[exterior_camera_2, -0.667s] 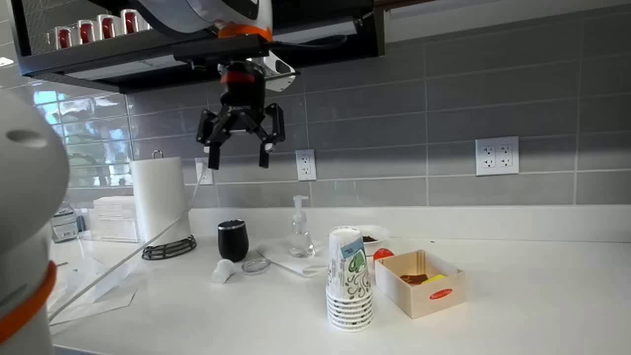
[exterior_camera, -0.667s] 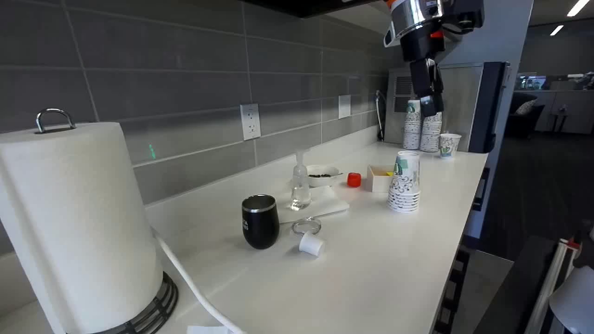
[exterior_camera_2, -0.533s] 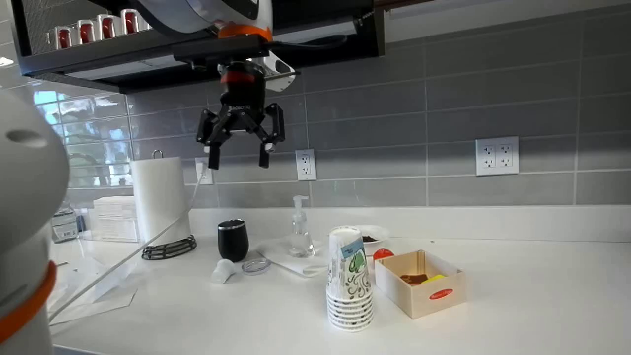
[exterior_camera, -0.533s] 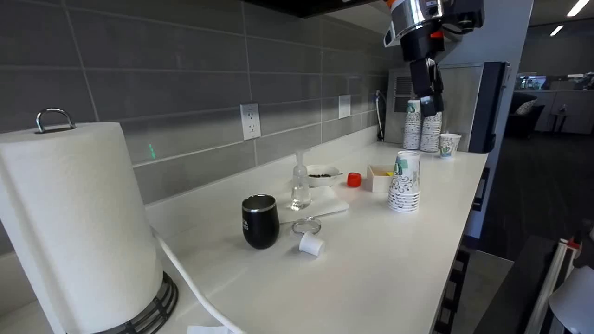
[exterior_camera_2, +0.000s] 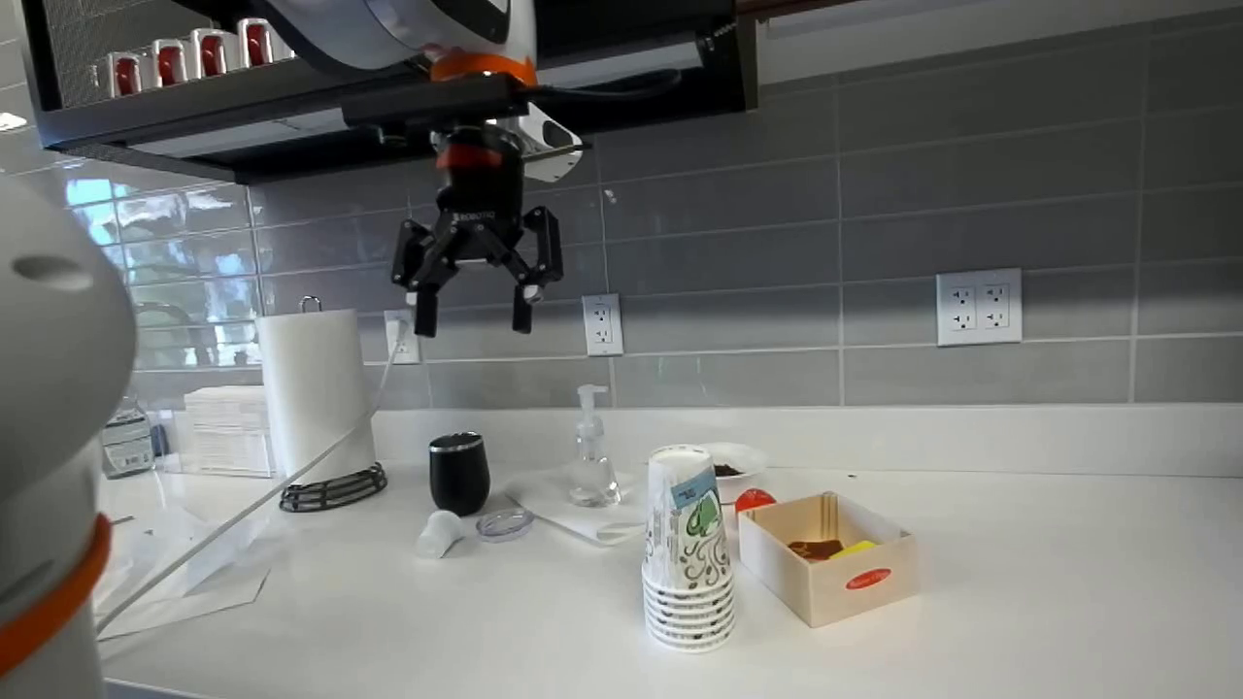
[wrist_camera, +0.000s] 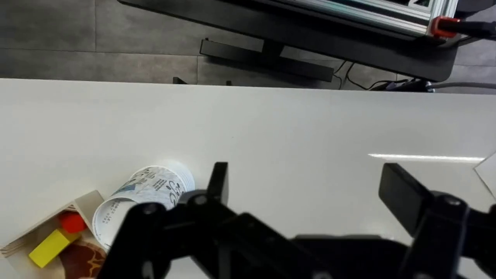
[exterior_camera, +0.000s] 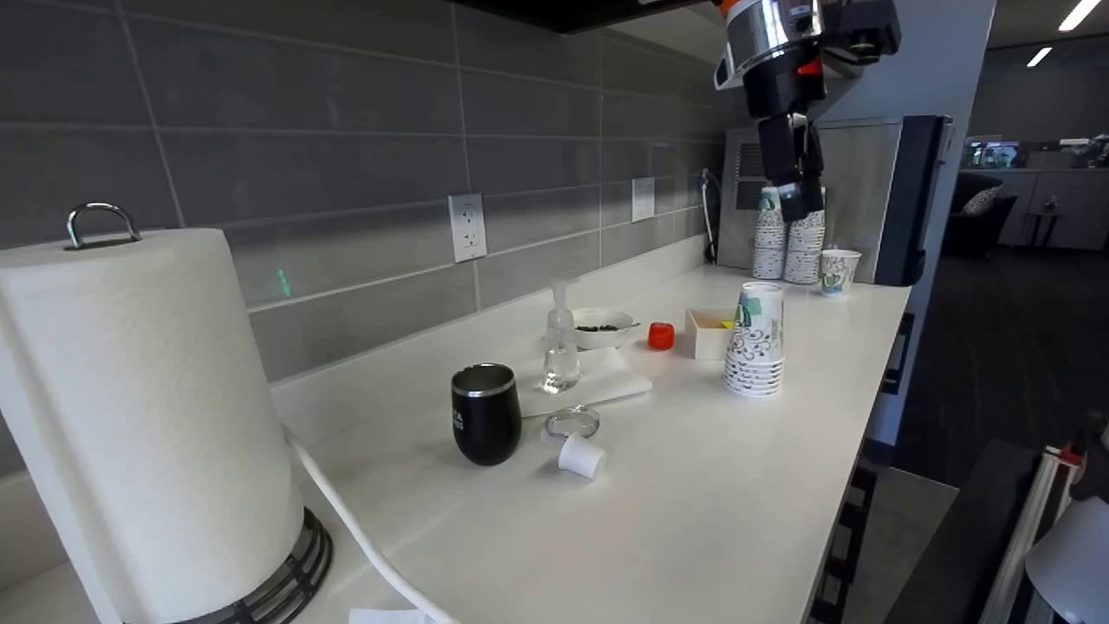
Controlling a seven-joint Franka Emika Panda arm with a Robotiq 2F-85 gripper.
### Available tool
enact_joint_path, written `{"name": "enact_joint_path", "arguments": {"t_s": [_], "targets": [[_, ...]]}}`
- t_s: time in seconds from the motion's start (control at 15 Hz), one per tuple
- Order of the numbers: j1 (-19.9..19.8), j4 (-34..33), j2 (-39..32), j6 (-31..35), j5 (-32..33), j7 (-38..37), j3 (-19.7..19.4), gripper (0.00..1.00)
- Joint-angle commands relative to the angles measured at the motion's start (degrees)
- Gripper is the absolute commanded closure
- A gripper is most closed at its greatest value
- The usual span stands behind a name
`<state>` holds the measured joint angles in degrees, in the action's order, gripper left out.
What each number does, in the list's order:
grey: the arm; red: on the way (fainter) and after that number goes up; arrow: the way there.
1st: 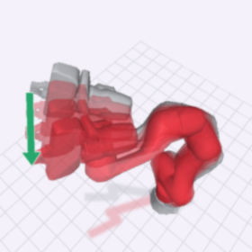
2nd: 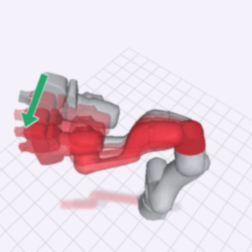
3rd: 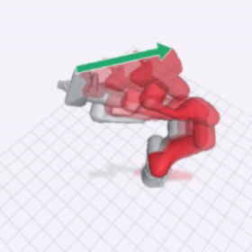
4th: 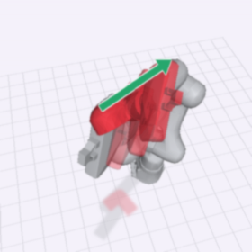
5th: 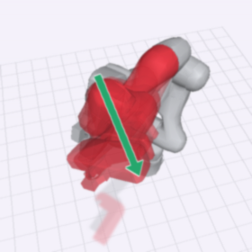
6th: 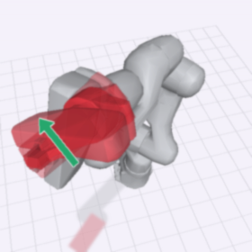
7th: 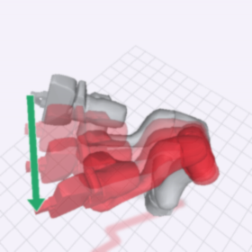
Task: Put the clear lid on the black object
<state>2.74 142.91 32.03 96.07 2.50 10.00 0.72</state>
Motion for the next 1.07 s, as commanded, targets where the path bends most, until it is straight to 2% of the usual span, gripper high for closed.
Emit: {"name": "enact_joint_path", "arguments": {"t_s": [0.0, 0.33, 0.6, 0.73, 1.0], "targets": [[0.89, 0.08, -3.32, 5.11, -1.11, -5.81, 2.27, 0.00], [2.77, 0.31, -9.93, 16.43, -3.18, -18.45, 8.40, 0.00], [3.27, 2.32, -15.24, 30.85, -1.57, -30.54, 13.19, 0.00], [2.78, 3.74, -17.71, 37.86, -0.22, -35.53, 14.45, 0.00], [2.38, 6.37, -21.99, 49.29, 1.10, -41.52, 14.62, 0.00]]}}
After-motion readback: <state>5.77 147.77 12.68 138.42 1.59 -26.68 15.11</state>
